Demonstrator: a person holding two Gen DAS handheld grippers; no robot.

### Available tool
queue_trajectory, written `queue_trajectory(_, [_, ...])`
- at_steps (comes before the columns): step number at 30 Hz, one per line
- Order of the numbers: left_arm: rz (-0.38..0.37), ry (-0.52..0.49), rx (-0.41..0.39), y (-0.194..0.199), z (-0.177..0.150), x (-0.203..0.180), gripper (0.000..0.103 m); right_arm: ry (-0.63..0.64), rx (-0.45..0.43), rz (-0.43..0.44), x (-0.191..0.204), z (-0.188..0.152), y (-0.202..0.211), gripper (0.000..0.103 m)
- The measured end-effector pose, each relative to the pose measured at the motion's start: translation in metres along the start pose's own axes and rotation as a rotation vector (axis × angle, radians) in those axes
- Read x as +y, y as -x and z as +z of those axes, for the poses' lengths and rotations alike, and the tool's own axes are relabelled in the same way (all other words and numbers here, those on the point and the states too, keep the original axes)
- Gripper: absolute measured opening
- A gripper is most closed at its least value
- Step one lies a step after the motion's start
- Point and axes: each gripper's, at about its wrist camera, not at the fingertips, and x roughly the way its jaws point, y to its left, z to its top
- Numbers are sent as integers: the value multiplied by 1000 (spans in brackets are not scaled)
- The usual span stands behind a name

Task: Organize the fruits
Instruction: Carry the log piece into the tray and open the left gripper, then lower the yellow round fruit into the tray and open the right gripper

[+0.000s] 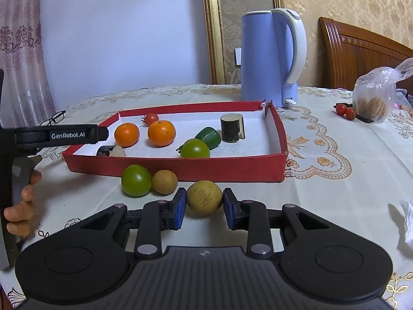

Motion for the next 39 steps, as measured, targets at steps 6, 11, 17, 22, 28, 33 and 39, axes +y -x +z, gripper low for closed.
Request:
queue_trajectory(6, [-12,9,-11,1,-1,2,96,-13,-12,-6,-1,5,2,30])
queue_trajectory(11, [-27,26,-10,2,-2,6,98,-7,-55,11,5,23,10,30])
queue_trajectory(17, [-54,51,1,1,-3,11,101,4,-96,16,14,51,7,30])
queue_trajectory(22, [-50,57,-2,3,-3,11,103,2,-95,14,19,70,-12,30])
queue_trajectory(28, [-51,54,-9,4,-3,11,103,-7,-92,-7,20,89,-36,30])
queue_trajectory(33, [-53,55,-13,5,-4,11,103,-20,-77,-30,16,104,-58,30])
queue_trajectory(39, [-53,53,-14,5,-4,12,103,-46,-34,-83,5,115,-90,30])
